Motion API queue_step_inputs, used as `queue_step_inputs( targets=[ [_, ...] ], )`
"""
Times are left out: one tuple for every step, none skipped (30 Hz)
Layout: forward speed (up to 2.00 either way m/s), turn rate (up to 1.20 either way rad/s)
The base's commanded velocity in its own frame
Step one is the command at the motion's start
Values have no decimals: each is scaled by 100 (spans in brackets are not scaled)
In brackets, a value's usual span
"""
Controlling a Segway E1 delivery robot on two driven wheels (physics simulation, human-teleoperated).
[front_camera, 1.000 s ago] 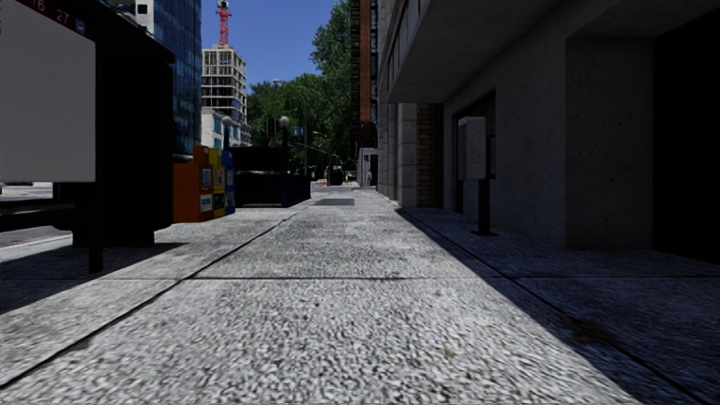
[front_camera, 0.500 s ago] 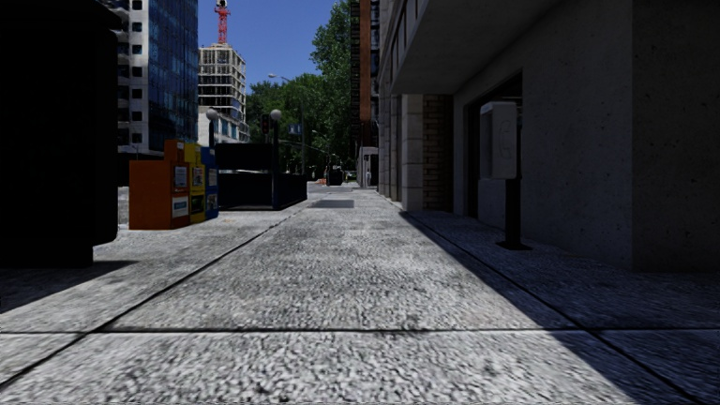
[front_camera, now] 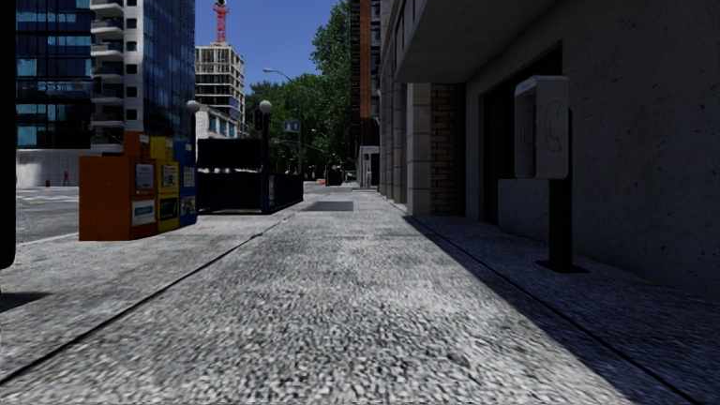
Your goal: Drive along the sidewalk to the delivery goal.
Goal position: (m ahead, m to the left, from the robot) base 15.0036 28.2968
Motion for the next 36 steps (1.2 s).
queue_step_inputs(
  targets=[
    [200, 0],
    [200, 0],
    [200, 0],
    [200, 0],
    [200, 0],
    [200, 0],
    [200, 0],
    [200, 0],
    [200, 0],
    [200, 0],
    [200, 0],
    [200, 0],
    [200, 0],
    [200, 0],
    [200, 0],
    [200, 0],
    [200, 0],
    [200, 0],
    [200, 0],
    [200, 0],
    [200, 0],
    [200, 0],
    [200, 0],
    [200, 0],
    [200, 0],
    [200, 0],
    [200, 0],
    [200, 0],
    [200, 0],
    [200, 0],
    [200, 0],
    [200, 0],
    [200, 0],
    [200, 0],
    [200, 0],
    [200, 0]
  ],
)
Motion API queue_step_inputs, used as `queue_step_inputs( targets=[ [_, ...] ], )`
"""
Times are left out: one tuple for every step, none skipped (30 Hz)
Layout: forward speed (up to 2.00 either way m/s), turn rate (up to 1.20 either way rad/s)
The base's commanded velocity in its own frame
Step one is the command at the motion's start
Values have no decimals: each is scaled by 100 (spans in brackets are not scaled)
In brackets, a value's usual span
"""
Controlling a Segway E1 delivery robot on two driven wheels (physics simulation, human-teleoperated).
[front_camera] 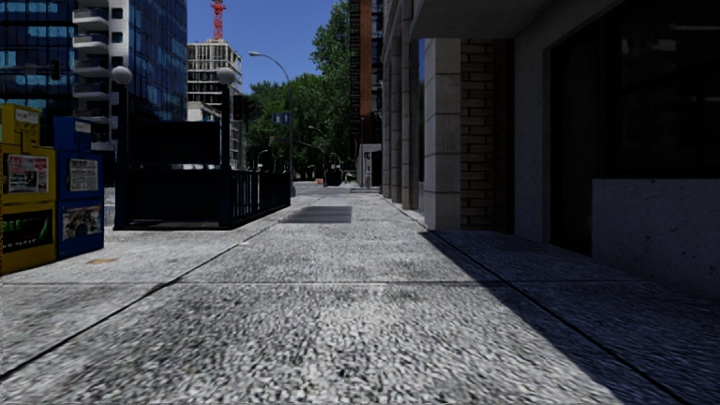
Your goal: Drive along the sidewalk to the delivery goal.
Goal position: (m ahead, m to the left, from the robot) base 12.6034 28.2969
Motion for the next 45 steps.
queue_step_inputs(
  targets=[
    [200, 0],
    [200, 0],
    [200, 0],
    [200, 0],
    [200, 0],
    [200, 0],
    [200, 0],
    [200, 0],
    [200, 0],
    [200, 0],
    [200, 0],
    [200, 0],
    [200, 0],
    [200, 0],
    [200, 0],
    [200, 0],
    [200, 0],
    [200, 0],
    [200, 0],
    [200, 0],
    [200, 0],
    [200, 0],
    [200, 0],
    [200, 0],
    [200, 0],
    [200, 0],
    [200, 0],
    [200, 0],
    [200, 0],
    [200, 0],
    [200, 0],
    [200, 0],
    [200, 0],
    [200, 0],
    [200, 0],
    [200, 0],
    [200, 0],
    [200, 0],
    [200, 0],
    [200, 0],
    [200, 0],
    [200, 0],
    [200, 0],
    [200, 0],
    [200, 0]
  ],
)
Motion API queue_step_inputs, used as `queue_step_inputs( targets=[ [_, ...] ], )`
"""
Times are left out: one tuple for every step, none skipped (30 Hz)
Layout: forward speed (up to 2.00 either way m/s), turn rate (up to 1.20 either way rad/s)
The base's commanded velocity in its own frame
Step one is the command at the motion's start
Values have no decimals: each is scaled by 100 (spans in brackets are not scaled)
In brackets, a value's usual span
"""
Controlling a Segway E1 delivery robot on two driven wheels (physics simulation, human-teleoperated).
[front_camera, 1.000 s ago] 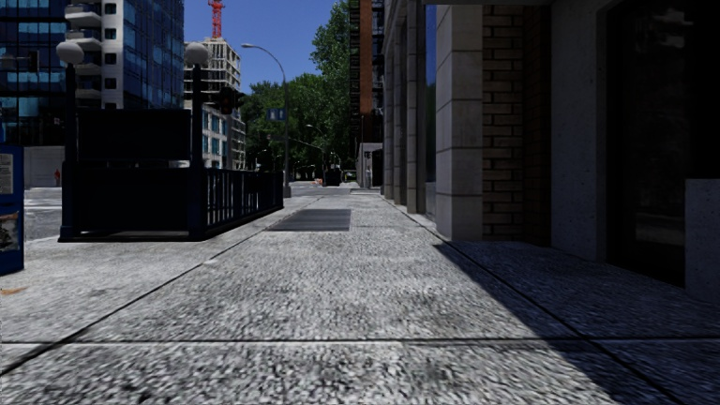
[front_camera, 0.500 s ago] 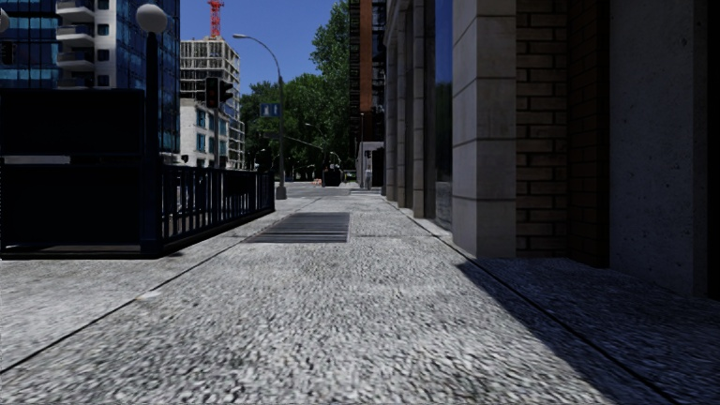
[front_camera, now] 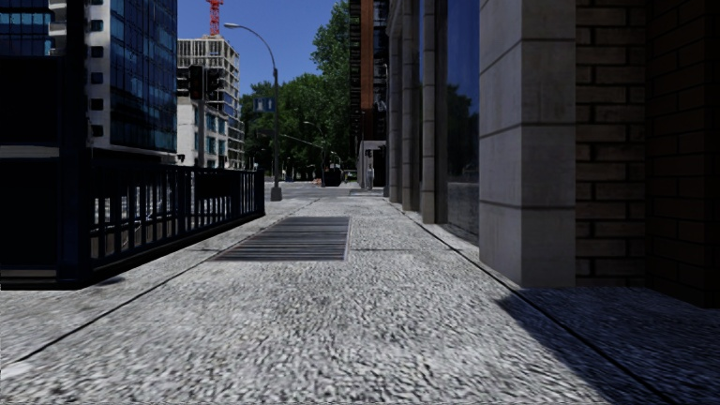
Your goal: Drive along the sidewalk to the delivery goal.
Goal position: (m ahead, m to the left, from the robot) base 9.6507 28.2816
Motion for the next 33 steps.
queue_step_inputs(
  targets=[
    [200, 0],
    [200, 0],
    [200, 0],
    [200, 0],
    [200, 0],
    [200, 0],
    [200, 0],
    [200, 0],
    [200, 0],
    [200, 0],
    [200, 0],
    [200, 0],
    [200, 0],
    [200, 0],
    [200, 0],
    [200, 0],
    [200, 0],
    [200, 0],
    [200, 0],
    [200, 0],
    [200, 0],
    [200, 0],
    [200, 0],
    [200, 0],
    [200, 0],
    [200, 0],
    [200, 0],
    [200, 0],
    [200, 0],
    [200, 0],
    [200, 0],
    [200, 0],
    [200, 0]
  ],
)
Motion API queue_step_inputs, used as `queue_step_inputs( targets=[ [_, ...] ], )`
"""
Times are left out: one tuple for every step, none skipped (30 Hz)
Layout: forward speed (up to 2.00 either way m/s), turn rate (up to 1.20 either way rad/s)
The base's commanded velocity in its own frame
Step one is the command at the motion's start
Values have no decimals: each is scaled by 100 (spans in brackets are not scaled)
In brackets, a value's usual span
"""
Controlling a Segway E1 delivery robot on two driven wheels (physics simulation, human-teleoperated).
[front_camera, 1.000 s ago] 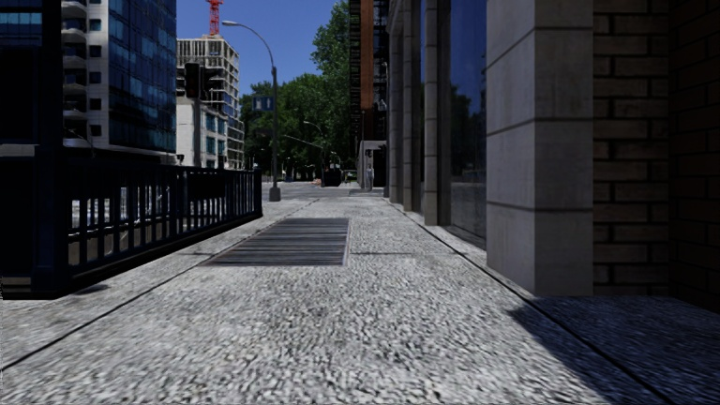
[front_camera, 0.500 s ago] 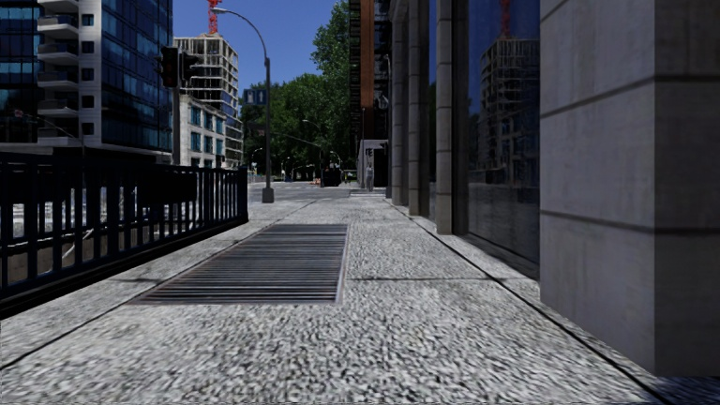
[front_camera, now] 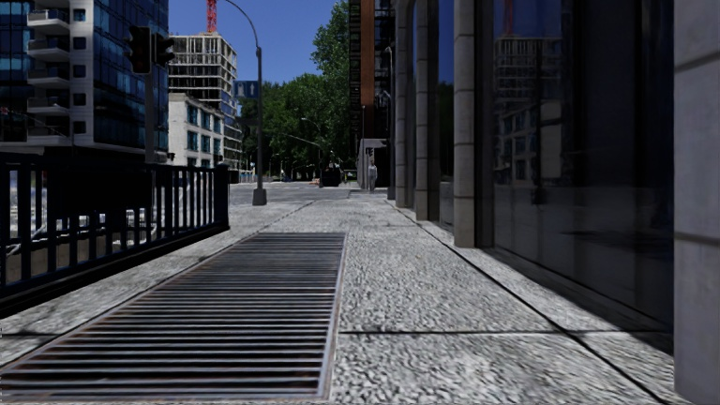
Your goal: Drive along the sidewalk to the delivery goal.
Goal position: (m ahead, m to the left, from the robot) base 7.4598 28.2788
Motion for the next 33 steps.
queue_step_inputs(
  targets=[
    [200, 0],
    [200, 0],
    [200, 0],
    [200, 0],
    [200, 0],
    [200, 0],
    [200, 0],
    [200, 0],
    [200, 0],
    [200, 0],
    [200, 0],
    [200, 0],
    [200, 0],
    [200, 0],
    [200, 0],
    [200, 0],
    [200, 0],
    [200, 0],
    [200, 0],
    [200, 0],
    [200, 0],
    [200, 0],
    [200, 0],
    [200, 0],
    [200, 0],
    [200, 0],
    [200, 0],
    [200, 0],
    [200, 0],
    [200, 0],
    [200, 0],
    [200, 0],
    [200, 0]
  ],
)
